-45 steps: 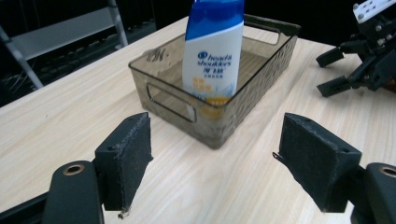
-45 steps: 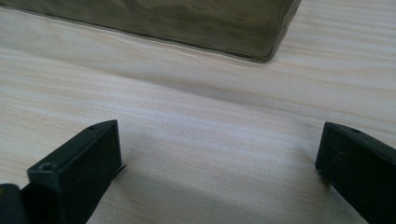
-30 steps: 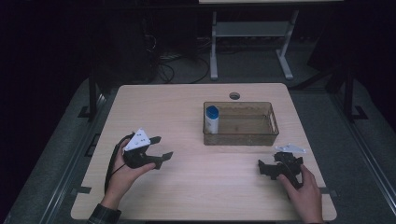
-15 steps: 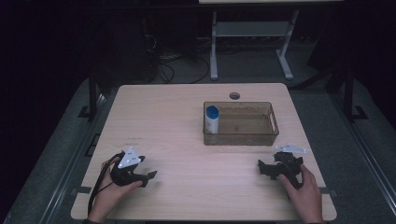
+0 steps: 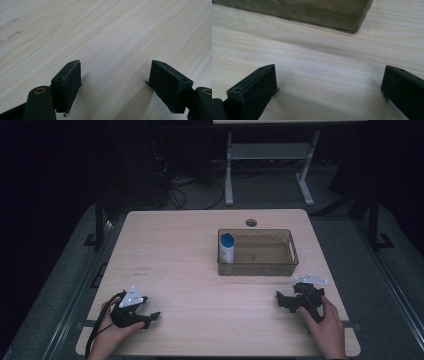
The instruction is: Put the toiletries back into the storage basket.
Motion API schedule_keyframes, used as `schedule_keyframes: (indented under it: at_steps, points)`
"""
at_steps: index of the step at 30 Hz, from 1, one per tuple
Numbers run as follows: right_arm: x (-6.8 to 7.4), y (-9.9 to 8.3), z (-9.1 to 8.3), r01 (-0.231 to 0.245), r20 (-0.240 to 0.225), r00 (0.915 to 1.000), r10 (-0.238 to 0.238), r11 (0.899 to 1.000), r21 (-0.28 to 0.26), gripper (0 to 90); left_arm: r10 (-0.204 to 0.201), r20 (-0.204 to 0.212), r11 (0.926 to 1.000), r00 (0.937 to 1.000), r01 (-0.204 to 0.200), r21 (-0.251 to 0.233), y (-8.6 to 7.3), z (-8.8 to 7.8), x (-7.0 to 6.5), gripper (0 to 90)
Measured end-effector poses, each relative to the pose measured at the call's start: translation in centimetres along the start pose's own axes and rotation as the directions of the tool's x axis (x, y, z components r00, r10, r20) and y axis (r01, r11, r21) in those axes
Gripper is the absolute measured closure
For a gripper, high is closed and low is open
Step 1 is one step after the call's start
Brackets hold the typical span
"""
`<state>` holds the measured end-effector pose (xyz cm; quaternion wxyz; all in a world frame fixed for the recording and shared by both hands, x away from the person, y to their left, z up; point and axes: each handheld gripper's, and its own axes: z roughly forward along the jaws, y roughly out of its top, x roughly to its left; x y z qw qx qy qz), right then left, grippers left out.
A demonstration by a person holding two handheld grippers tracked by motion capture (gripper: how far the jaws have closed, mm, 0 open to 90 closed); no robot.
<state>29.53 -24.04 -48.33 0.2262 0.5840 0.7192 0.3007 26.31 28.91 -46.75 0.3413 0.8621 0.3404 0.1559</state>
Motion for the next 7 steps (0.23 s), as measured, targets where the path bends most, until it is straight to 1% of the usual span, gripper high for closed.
schedule_keyframes:
  at_steps: [4, 6, 7]
  points:
    - [0.0, 0.0, 0.0, 0.0, 0.0, 1.0, 0.0, 1.0, 0.0, 0.0, -0.002, 0.001, 1.0, 1.0, 0.002, -0.009, -0.12, 0.01, -0.01, 23.8]
    - [0.0, 0.0, 0.0, 0.0, 0.0, 1.0, 0.0, 1.0, 0.0, 0.0, -0.024, 0.019, 0.9993, 0.9995, 0.025, -0.028, -0.45, 0.22, 0.33, 19.8]
    - [0.01, 0.0, -0.01, 0.0, -0.001, 1.0, 0.0, 1.0, 0.0, 0.0, -0.024, 0.019, 0.9993, 0.9995, 0.025, -0.028, -0.45, 0.22, 0.33, 18.3]
